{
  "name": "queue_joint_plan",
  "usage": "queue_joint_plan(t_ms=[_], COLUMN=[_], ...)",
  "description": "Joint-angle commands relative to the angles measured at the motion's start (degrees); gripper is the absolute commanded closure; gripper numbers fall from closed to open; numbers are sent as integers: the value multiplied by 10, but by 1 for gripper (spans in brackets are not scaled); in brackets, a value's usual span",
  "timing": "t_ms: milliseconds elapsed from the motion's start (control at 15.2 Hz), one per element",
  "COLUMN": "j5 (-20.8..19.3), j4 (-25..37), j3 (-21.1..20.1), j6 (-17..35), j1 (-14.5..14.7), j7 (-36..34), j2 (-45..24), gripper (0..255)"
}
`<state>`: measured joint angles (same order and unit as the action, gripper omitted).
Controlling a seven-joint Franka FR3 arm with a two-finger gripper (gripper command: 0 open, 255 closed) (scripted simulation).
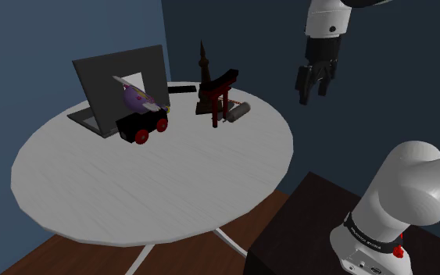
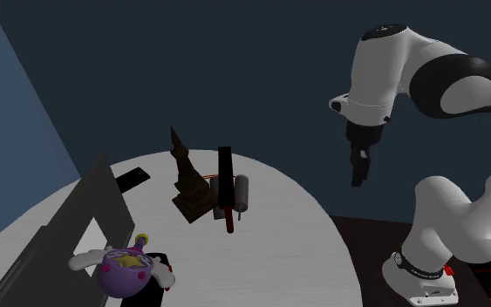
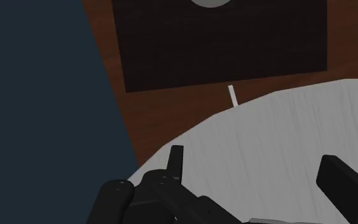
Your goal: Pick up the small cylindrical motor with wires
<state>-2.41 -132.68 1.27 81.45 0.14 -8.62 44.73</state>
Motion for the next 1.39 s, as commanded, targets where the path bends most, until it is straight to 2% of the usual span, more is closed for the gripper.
queue_joint_plan(t_ms=[0, 660, 1320], j5=[0, -24, 3], j4=[0, 61, 199], j3=[0, 65, 113], j6=[0, 132, 211], j1=[0, -5, -11], j7=[0, 81, 167], j2=[0, -186, -400], gripper=[0, 0, 0])
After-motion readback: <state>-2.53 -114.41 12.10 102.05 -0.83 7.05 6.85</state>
